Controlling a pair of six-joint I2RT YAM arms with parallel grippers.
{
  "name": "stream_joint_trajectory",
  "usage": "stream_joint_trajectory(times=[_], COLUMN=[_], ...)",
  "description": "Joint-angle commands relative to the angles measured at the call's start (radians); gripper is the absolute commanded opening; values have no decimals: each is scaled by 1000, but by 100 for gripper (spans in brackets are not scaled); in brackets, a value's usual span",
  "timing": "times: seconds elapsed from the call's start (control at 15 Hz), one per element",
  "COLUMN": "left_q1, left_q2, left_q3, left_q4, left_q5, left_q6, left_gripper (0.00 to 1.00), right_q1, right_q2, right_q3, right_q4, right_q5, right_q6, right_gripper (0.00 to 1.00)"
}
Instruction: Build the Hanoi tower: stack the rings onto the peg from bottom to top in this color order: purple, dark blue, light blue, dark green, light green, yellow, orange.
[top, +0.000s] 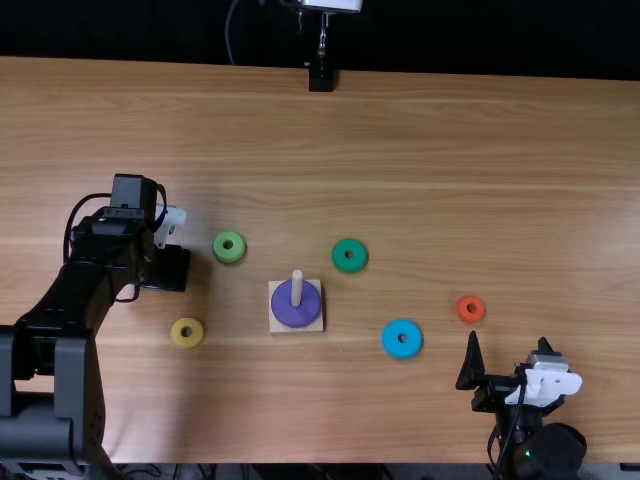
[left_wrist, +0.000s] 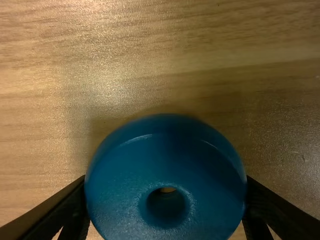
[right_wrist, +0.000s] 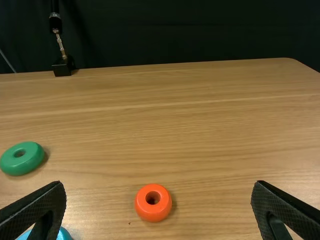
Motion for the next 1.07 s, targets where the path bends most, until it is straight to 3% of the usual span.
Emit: stream_joint_trajectory(times=[0.0, 0.33, 0.67, 0.73, 0.87, 0.93, 1.0], left_q1=[2, -26, -122, -145, -162, -161, -170], left_q2=[13, -150, -299, -303, -305, -305, -302], left_q3=[14, 28, 138, 183, 261, 303, 355], left_q4=[0, -77, -392, -475, -584, -619, -665], left_q5=[-10, -5, -3, 14, 137, 183, 201], left_q6=[6, 2, -7, -7, -11, -11, -13], left_gripper=[0, 0, 0, 0, 0, 0, 0], right_q1=[-8, -8, -8, -8, -8, -8, -8], right_q2=[-7, -7, -7, -7, -7, -7, -7], right_q3=[-68, -68, -68, -68, -68, -68, -68], right_q4=[-71, -71, -71, -71, -71, -71, -71], right_q5=[16, 16, 16, 16, 16, 16, 16], right_q6=[2, 2, 2, 2, 2, 2, 2], right_gripper=[100, 100, 100, 100, 100, 100, 100])
